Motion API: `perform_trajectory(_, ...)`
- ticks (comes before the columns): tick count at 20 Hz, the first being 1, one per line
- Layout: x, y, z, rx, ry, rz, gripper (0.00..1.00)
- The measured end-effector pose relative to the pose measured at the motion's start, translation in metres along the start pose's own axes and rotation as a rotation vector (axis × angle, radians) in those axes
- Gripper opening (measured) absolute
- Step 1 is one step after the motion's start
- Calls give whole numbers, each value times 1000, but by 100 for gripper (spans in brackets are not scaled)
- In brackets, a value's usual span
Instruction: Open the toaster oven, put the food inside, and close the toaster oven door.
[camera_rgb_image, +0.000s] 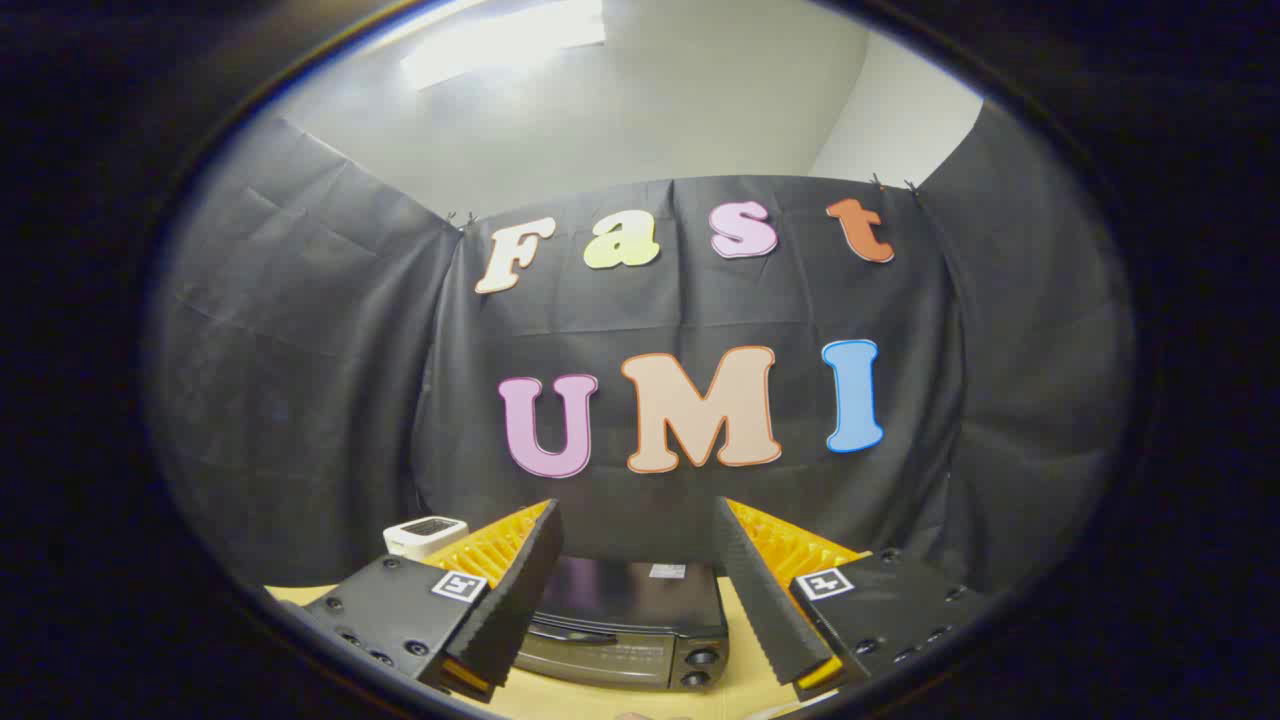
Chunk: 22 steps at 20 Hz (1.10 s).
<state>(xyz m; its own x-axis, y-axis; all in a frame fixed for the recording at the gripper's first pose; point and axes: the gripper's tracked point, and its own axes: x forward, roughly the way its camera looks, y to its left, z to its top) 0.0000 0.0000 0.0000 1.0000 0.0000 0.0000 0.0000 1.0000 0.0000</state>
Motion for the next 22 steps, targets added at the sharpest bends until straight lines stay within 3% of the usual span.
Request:
perform_trajectory(14,14,-1,-23,-15,20,-19,96)
perform_trajectory(22,58,27,-119,-71,108,-29,97)
